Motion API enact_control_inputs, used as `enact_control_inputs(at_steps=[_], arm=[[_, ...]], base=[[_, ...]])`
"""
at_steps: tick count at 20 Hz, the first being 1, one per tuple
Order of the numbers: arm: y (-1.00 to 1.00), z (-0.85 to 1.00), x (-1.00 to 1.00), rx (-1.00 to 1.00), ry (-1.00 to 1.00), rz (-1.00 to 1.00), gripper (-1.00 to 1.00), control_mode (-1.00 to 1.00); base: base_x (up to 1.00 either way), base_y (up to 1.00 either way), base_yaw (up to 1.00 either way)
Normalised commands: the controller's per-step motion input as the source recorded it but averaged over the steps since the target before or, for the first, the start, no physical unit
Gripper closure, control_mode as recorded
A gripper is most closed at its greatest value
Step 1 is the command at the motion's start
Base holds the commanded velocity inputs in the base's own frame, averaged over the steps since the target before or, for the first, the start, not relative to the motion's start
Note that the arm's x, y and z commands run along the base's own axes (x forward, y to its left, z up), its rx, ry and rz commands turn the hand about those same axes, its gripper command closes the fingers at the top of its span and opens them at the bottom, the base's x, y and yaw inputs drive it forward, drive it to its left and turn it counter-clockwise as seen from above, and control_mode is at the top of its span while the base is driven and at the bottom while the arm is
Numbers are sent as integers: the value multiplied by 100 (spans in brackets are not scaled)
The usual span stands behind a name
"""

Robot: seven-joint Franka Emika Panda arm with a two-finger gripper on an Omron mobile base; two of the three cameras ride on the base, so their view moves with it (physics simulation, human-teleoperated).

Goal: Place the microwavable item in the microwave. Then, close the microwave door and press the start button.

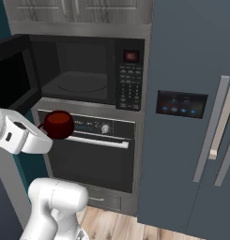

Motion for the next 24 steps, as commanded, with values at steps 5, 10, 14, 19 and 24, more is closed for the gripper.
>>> enact_control_inputs(at_steps=[5,10,14,19,24], arm=[[0,3,26,0,-1,6,100,-100],[31,6,73,0,-9,31,100,-100],[67,0,75,-2,-1,27,100,-100],[63,0,74,-2,-1,16,100,-100],[20,0,91,0,0,0,100,-100]], base=[[7,0,0],[0,0,0],[0,0,0],[0,0,0],[0,0,0]])
